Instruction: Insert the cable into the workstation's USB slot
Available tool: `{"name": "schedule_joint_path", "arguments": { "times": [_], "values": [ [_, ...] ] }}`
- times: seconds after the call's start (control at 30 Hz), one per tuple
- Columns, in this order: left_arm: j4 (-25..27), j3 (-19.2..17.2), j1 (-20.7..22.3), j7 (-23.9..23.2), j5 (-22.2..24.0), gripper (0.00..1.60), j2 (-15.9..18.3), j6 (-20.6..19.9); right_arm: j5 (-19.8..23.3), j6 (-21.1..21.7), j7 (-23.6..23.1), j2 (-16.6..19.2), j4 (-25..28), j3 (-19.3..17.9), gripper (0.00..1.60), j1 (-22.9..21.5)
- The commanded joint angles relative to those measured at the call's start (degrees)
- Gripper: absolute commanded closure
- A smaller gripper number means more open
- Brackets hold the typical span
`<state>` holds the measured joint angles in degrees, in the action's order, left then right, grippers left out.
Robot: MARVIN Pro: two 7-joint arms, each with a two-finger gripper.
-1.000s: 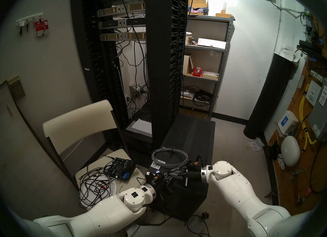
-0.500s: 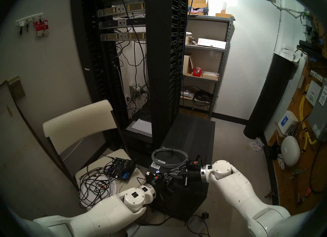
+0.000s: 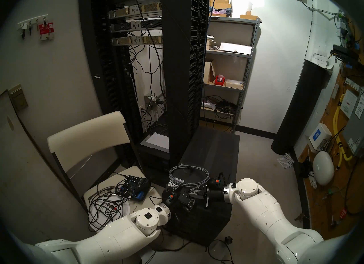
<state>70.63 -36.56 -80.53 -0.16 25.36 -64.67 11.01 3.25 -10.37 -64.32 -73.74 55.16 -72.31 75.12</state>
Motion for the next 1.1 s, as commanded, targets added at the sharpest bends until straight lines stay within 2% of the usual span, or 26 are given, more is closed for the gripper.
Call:
{"name": "schedule_joint_path", "arguments": {
  "times": [0.0, 0.03, 0.1, 0.13, 0.3, 0.4, 0.53, 0.57, 0.67, 1.07],
  "values": [
    [3.9, -0.6, -0.1, -2.4, 1.1, 0.00, 3.5, -0.7, 0.2, -0.3, -0.3, -0.1, 0.4, -0.1, 1.60, -0.4],
    [5.0, -0.5, 0.0, -4.2, 1.7, 0.00, 4.8, -1.6, 0.2, -0.2, -0.3, -0.1, 0.4, -0.1, 1.60, -0.4],
    [5.8, -0.7, -0.2, -4.2, 1.7, 0.00, 5.5, -1.3, 0.2, -0.2, -0.3, 0.0, 0.4, -0.1, 1.60, -0.4],
    [7.3, -1.1, -0.4, -5.6, 2.4, 0.00, 7.5, -1.8, 0.1, -0.2, -0.3, 0.0, 0.4, 0.0, 1.60, -0.4],
    [9.5, -3.9, -0.8, -9.5, 3.1, 0.00, 11.0, -3.0, 0.0, 0.0, -0.3, 0.1, 0.5, 0.0, 1.60, -0.4],
    [11.5, -4.4, -0.9, -11.4, 4.6, 0.00, 14.1, -3.8, 0.0, -0.1, -0.2, 0.2, 0.5, 0.0, 1.60, -0.3],
    [12.5, -6.1, -1.8, -13.8, 5.1, 0.00, 15.3, -4.9, 0.0, 0.0, -0.2, 0.2, 0.5, 0.0, 1.60, -0.3],
    [13.6, -6.2, -1.9, -14.3, 6.2, 0.00, 16.7, -5.4, 0.0, 0.1, -0.3, 0.2, 0.5, 0.0, 1.60, -0.3],
    [13.8, -6.7, -2.0, -14.8, 7.2, 0.00, 17.1, -6.0, 0.0, 0.2, -0.4, 0.3, 0.5, 0.1, 1.60, -0.3],
    [13.0, -7.9, -1.4, -12.5, 7.8, 0.00, 14.1, -6.4, -1.1, 3.3, -0.7, 1.1, 2.6, 1.2, 1.60, 1.1]
  ]
}}
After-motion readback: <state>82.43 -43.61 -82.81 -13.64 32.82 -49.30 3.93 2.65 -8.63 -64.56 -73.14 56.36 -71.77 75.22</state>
